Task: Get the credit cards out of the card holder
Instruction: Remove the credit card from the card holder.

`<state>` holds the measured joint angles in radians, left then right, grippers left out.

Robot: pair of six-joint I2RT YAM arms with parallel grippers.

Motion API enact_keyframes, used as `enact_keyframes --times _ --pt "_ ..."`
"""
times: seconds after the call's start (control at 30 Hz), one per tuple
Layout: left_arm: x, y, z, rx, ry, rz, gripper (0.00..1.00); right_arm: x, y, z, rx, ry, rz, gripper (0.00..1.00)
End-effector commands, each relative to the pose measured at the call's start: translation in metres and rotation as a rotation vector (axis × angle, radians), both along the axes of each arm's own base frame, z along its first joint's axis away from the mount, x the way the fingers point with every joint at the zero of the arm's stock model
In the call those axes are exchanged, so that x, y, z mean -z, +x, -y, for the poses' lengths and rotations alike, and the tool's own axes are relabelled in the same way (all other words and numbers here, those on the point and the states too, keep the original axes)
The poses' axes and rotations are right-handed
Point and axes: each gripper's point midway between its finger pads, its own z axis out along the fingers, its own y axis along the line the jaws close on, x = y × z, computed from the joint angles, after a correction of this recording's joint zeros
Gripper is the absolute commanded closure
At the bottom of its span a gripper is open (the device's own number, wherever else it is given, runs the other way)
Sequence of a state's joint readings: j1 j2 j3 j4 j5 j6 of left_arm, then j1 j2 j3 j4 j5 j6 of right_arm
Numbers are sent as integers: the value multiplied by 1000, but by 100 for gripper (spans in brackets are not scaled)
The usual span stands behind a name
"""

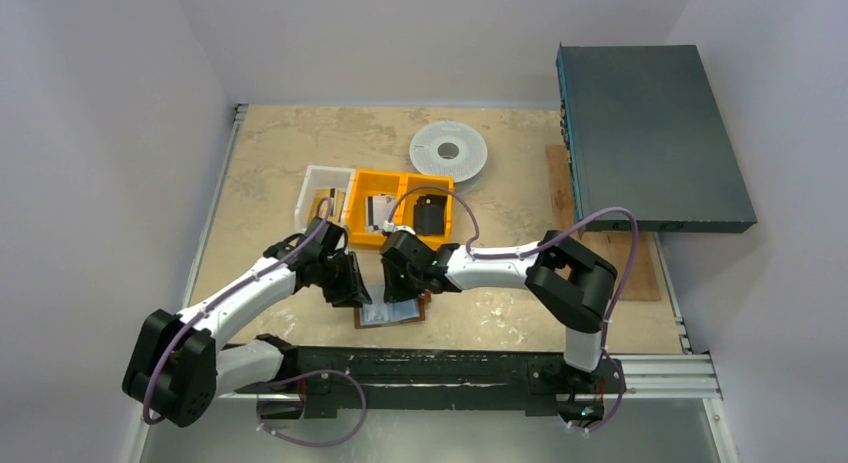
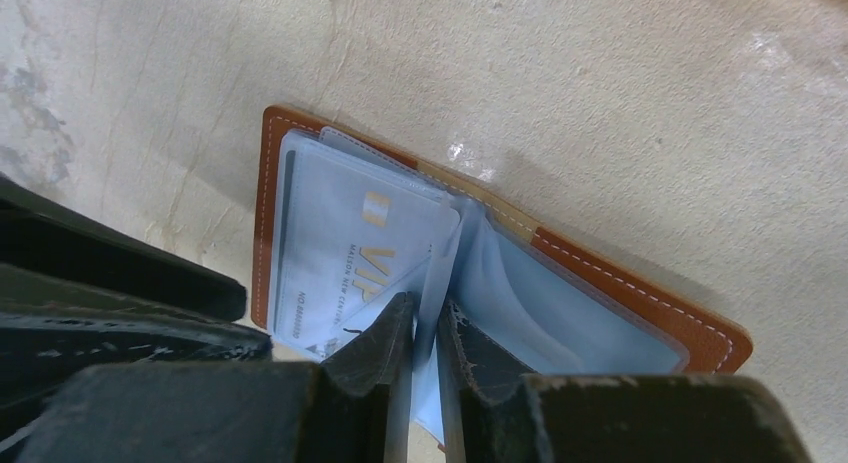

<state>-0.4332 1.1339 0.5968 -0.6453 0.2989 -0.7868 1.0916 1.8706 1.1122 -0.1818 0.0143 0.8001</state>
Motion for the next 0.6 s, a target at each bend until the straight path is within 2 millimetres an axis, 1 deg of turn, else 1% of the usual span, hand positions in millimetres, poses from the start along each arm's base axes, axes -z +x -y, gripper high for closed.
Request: enact_keyframes --times 0.0,0.23,0.43,0.5,0.57 --pt "2 13 17 -7 -46 28 74 34 -13 28 -19 -78 -63 88" --pt "23 16 21 -6 -3 -3 85 28 -11 31 -24 -6 -71 87" --pt "43 11 8 -39 87 -58 99 12 -6 28 -22 91 -64 86" --pt "47 9 4 -48 112 -67 100 7 -5 30 -20 106 -64 86" --pt "50 8 0 -54 138 -73 100 -2 -1 26 -18 145 -51 85"
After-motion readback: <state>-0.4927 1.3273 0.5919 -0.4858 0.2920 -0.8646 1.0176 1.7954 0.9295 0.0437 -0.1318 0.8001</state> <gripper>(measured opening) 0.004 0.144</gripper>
